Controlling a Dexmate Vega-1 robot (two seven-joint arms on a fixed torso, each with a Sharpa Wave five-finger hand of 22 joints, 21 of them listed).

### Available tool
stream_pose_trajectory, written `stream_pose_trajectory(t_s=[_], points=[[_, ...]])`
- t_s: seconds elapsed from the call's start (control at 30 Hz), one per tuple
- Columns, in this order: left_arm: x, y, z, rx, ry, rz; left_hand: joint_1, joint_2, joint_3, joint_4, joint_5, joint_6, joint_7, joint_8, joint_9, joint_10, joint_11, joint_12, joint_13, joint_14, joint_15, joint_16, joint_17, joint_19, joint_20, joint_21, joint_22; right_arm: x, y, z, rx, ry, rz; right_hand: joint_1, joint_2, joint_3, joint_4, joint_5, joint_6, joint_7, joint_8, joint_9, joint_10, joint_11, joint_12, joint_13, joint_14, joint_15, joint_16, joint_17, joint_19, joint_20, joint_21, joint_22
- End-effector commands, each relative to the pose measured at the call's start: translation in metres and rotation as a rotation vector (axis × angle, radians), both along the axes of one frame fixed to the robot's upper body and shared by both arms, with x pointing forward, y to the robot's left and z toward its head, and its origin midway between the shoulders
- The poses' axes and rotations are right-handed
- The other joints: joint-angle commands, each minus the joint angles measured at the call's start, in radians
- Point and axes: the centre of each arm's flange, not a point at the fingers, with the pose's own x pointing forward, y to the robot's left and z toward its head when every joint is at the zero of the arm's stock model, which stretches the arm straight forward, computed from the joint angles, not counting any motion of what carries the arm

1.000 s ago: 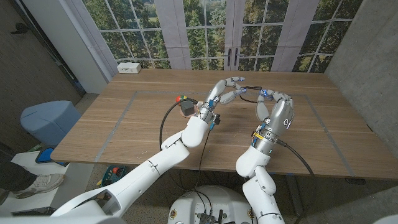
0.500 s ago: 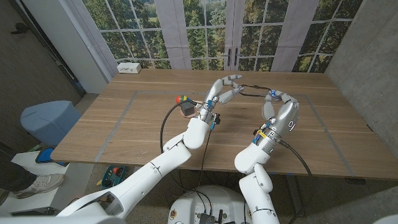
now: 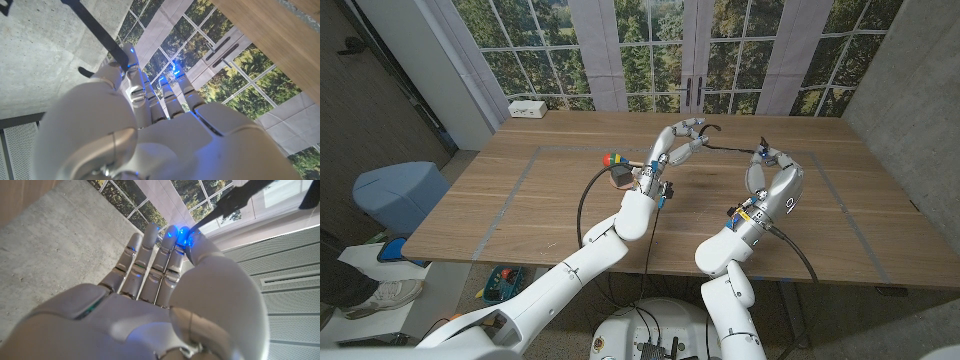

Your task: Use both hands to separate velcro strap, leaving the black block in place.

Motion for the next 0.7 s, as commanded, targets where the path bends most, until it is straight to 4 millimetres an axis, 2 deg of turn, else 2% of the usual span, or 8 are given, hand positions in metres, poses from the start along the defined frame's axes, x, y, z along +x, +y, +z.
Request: stream_pose_trajectory(t_s=[0.03, 0.17, 0.2, 0.47, 0.57, 0.6, 0.63, 0.7], points=[[0.0015, 0.0039, 0.0, -0.012, -0.003, 0.01, -0.026, 0.002, -0.013, 0.015, -0.003, 0.006, -0.04, -0.016, 0.001, 0.032, -0.016, 0.002, 0.004, 0.012, -0.102, 0.008, 0.007, 0.004, 0.0, 0.012, 0.003, 0.0032, -0.001, 0.0023, 0.027, 0.0, 0.028, 0.0, -0.007, 0.009, 0.002, 0.006, 0.004, 0.012, -0.001, 0.003, 0.004, 0.005, 0.004, 0.003, 0.0, -0.119, 0.004, 0.009, 0.005, 0.003, 0.005, 0.003], [0.0012, 0.0046, -0.0008, -0.003, -0.002, 0.029, -0.055, 0.009, -0.028, 0.026, -0.014, -0.013, -0.076, -0.038, -0.004, 0.037, -0.006, 0.002, 0.006, 0.022, -0.097, 0.015, 0.011, 0.006, 0.002, 0.016, 0.003, 0.0035, -0.0008, 0.0038, 0.027, 0.005, 0.028, -0.001, -0.005, 0.011, 0.004, 0.005, 0.004, 0.009, -0.002, 0.003, 0.001, 0.001, 0.001, 0.003, 0.0, -0.12, 0.007, 0.017, 0.006, 0.0, 0.007, 0.003], [0.0012, 0.0049, -0.0009, 0.0, 0.001, 0.033, -0.073, 0.009, -0.034, 0.03, -0.019, -0.023, -0.096, -0.045, 0.0, 0.032, -0.005, -0.001, 0.008, 0.022, -0.094, 0.015, 0.011, 0.007, 0.003, 0.018, 0.003, 0.0036, -0.0007, 0.0041, 0.026, 0.007, 0.026, 0.001, -0.006, 0.012, 0.002, 0.004, 0.004, 0.009, -0.003, 0.003, 0.001, 0.001, 0.0, 0.002, -0.002, -0.121, 0.006, 0.017, 0.007, -0.001, 0.008, 0.003], [-0.001, 0.005, -0.0027, 0.015, -0.006, 0.049, -0.138, -0.029, -0.067, 0.029, -0.041, -0.084, -0.127, -0.075, 0.021, -0.002, 0.005, -0.017, 0.01, 0.022, -0.082, 0.009, 0.009, 0.0, 0.005, 0.02, 0.001, 0.0025, -0.0027, 0.0049, 0.026, 0.013, 0.025, -0.003, -0.003, 0.016, 0.006, -0.006, -0.002, -0.003, -0.009, 0.004, -0.003, -0.008, -0.004, 0.001, -0.001, -0.121, 0.004, 0.029, 0.015, -0.01, 0.015, 0.003], [-0.0018, 0.0052, -0.0032, 0.029, -0.01, 0.052, -0.166, -0.045, -0.081, 0.028, -0.051, -0.152, -0.141, -0.107, 0.023, -0.027, 0.007, -0.026, 0.012, 0.014, -0.08, 0.006, 0.011, -0.01, 0.007, 0.018, 0.0, 0.0013, -0.0043, 0.0048, 0.027, 0.01, 0.024, -0.006, -0.002, 0.018, 0.008, -0.008, -0.003, -0.004, -0.01, 0.004, -0.002, -0.009, -0.005, 0.0, 0.0, -0.12, 0.002, 0.031, 0.018, -0.011, 0.017, 0.003], [-0.0021, 0.0052, -0.0034, 0.034, -0.011, 0.055, -0.174, -0.047, -0.083, 0.025, -0.054, -0.207, -0.149, -0.132, 0.02, -0.049, 0.006, -0.034, 0.013, 0.01, -0.072, 0.005, 0.013, -0.012, 0.008, 0.017, -0.001, 0.001, -0.005, 0.0048, 0.025, 0.01, 0.024, -0.006, -0.002, 0.018, 0.008, -0.008, -0.002, -0.004, -0.01, 0.004, -0.002, -0.011, -0.006, -0.001, 0.0, -0.12, 0.001, 0.031, 0.019, -0.011, 0.018, 0.003], [-0.0023, 0.0053, -0.0035, 0.04, -0.012, 0.056, -0.195, -0.059, -0.093, 0.027, -0.061, -0.27, -0.159, -0.156, 0.015, -0.073, 0.017, -0.042, 0.014, 0.003, -0.067, 0.004, 0.015, -0.017, 0.01, 0.016, -0.001, 0.0007, -0.0055, 0.0047, 0.025, 0.012, 0.023, -0.006, -0.002, 0.019, 0.008, -0.008, -0.002, -0.004, -0.01, 0.004, -0.002, -0.01, -0.006, -0.001, 0.0, -0.121, 0.001, 0.032, 0.02, -0.011, 0.018, 0.003], [-0.0026, 0.0059, -0.0036, 0.049, -0.016, 0.063, -0.216, -0.071, -0.102, 0.026, -0.068, -0.362, -0.167, -0.173, 0.007, -0.11, 0.025, -0.051, 0.017, -0.013, -0.059, 0.001, 0.017, -0.024, 0.011, 0.013, -0.001, 0.0003, -0.006, 0.005, 0.02, 0.019, 0.018, -0.006, -0.003, 0.02, 0.007, -0.009, -0.003, -0.005, -0.011, 0.004, -0.002, -0.01, -0.006, -0.001, 0.0, -0.121, -0.001, 0.033, 0.021, -0.01, 0.019, 0.003]])
